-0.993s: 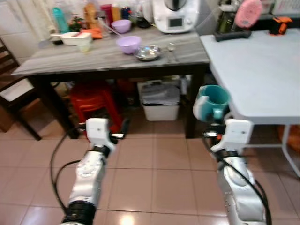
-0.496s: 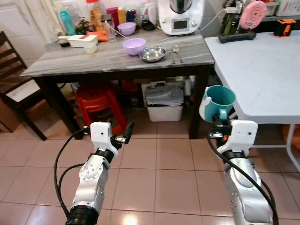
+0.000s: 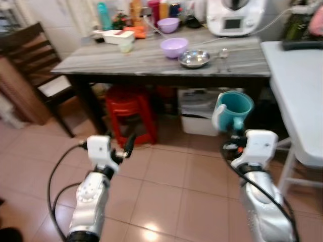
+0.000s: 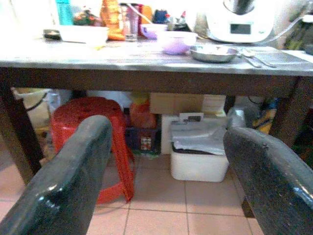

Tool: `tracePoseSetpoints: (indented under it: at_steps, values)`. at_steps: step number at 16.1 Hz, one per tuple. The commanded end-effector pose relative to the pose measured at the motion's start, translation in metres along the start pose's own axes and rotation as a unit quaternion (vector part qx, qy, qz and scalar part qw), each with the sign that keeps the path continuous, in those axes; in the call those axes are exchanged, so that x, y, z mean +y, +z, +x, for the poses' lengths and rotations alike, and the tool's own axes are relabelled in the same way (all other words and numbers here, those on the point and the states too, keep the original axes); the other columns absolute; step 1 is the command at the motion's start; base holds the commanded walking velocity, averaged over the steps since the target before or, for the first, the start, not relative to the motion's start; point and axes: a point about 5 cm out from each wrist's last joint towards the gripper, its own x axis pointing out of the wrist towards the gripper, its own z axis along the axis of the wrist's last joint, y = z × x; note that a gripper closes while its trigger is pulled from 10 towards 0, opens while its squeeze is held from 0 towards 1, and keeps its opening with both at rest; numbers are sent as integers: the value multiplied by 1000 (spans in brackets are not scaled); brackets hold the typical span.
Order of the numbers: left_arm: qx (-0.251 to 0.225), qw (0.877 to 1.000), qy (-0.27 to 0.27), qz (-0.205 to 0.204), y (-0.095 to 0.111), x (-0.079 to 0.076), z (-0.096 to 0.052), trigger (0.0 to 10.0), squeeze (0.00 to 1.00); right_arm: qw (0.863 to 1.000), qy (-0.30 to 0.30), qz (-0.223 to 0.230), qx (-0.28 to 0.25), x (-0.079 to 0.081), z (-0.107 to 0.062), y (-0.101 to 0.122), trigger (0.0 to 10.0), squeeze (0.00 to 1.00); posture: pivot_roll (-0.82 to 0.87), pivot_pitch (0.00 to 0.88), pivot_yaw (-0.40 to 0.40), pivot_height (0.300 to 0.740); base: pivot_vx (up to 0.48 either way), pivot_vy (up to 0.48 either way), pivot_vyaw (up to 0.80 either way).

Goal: Setting the table

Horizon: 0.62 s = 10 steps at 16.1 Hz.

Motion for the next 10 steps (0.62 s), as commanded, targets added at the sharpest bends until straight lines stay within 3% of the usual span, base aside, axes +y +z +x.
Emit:
tracePoseSetpoints:
  at_steps: [1,7,10]
  values:
    - [9,1000,20,11,0,14,-8,10000,0,1000,-2,8,-12,3,-2,5,10000,0,-163,3,126,740,375,0,0]
    - [16,1000,7,6,-1,7,-8,10000,0,1000,-7,22,3,4,-9,0,10000,0,-169,5,130,740,374,0,0]
    - [16,1000,2,4,-1,5,-7,10000,0,1000,-8,23,2,4,-8,1,10000,0,-169,3,130,740,376,0,-519]
